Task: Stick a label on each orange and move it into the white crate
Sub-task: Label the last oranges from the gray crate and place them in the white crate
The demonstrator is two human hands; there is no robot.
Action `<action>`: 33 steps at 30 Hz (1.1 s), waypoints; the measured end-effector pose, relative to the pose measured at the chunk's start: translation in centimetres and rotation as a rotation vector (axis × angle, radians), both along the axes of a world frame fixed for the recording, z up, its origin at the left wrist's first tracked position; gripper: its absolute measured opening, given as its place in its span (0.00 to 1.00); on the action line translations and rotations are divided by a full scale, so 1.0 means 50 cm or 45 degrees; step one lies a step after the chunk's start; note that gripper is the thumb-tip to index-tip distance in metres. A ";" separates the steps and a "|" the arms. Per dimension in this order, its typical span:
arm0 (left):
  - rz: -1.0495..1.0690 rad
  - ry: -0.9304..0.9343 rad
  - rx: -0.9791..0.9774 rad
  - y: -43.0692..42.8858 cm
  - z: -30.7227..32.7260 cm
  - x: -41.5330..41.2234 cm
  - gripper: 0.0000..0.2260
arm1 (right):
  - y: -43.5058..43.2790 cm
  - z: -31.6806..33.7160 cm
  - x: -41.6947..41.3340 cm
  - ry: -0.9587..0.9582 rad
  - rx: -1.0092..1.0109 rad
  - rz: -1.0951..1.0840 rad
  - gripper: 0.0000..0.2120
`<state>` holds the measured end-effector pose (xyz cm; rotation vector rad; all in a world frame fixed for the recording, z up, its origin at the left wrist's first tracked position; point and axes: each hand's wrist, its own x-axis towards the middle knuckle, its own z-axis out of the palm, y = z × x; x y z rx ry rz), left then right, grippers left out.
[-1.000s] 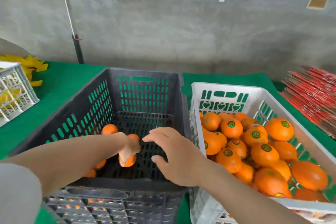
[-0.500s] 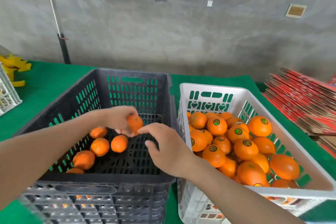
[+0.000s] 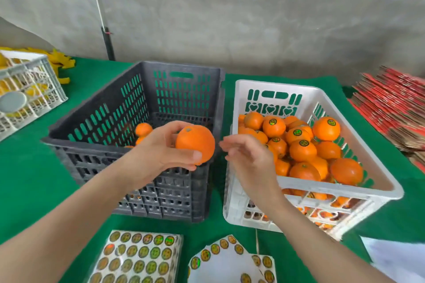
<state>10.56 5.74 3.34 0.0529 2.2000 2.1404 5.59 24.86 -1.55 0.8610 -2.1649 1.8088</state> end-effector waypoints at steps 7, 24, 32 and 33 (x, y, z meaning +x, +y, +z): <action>0.012 -0.029 -0.038 0.090 -0.084 0.100 0.25 | 0.145 -0.243 0.073 -0.469 1.073 0.072 0.10; 0.032 -0.646 -0.118 0.142 -0.281 0.075 0.32 | 0.135 -0.275 0.082 -0.854 0.646 0.030 0.09; -0.267 -0.625 -0.099 0.162 -0.270 0.039 0.31 | 0.162 -0.242 0.112 -0.792 0.431 0.021 0.11; -0.307 -0.634 -0.062 0.161 -0.271 0.038 0.33 | 0.162 -0.243 0.113 -0.781 0.423 -0.008 0.11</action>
